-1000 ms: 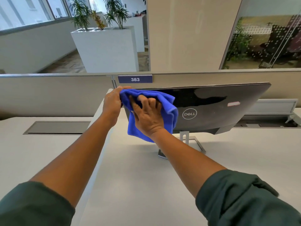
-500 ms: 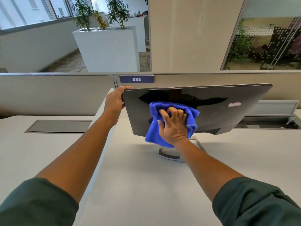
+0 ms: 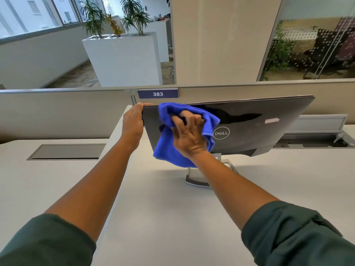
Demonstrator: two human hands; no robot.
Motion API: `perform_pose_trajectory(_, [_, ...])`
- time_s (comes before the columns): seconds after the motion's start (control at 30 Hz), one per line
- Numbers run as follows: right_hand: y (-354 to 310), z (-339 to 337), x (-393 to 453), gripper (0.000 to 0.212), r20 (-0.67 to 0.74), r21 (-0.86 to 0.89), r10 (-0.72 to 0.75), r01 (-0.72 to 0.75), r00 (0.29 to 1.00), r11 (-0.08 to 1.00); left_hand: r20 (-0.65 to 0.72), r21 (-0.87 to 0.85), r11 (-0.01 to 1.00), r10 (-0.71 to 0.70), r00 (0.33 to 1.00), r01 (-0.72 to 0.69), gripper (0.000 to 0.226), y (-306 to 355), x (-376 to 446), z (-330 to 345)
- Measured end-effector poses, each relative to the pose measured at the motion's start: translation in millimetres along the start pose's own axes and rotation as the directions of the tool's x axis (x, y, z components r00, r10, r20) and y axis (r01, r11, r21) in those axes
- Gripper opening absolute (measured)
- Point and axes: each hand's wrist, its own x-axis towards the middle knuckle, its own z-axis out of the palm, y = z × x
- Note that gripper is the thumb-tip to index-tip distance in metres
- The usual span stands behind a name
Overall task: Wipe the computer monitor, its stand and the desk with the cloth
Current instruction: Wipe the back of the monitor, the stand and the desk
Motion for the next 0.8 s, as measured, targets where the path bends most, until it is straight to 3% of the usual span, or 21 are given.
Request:
perform_pose_trajectory(0.1, [49.1,-17.2,-10.9,0.034,-0.160,-0.055,0.245,-0.256,0.956,0.965,0.002,-0.002,1.000,0.001,1.000,-0.001,0.038,-0.6,0.3,0.6])
perform_pose_trajectory(0.2, [80.3,-33.3,-23.8,0.040,-0.270,-0.035,0.482,-0.509,0.834,0.860,0.005,0.003,1.000,0.012,1.000,-0.012,0.036,-0.8,0.2,0.9])
perform_pose_trajectory(0.27, [82.8,-38.9,-25.8,0.040,-0.285,-0.016,0.536,-0.563,0.795,0.826,0.007,-0.003,1.000,0.016,1.000,-0.016,0.037,-0.9,-1.0,2.3])
perform_pose_trajectory(0.37, [65.6,-36.2,-20.3,0.040,-0.264,-0.019,0.421,-0.442,0.868,0.897,-0.002,-0.002,1.000,0.005,1.000,-0.005,0.037,-0.4,-1.7,1.9])
perform_pose_trajectory(0.5, [18.7,-19.5,-1.8,0.042,-0.095,0.040,0.183,-0.180,0.979,0.983,0.004,0.009,1.000,-0.006,1.000,0.006,0.036,2.7,-0.4,0.8])
perform_pose_trajectory(0.6, [-23.2,-4.4,19.6,0.051,0.033,0.030,-0.065,0.064,0.997,0.997,0.001,-0.003,1.000,-0.023,1.000,0.023,0.033,5.0,-1.7,1.3])
perform_pose_trajectory(0.8, [-51.8,3.1,34.7,0.051,0.192,0.077,-0.061,0.047,0.979,0.996,0.002,-0.014,0.998,-0.054,0.999,0.054,0.035,5.4,-2.1,-1.1])
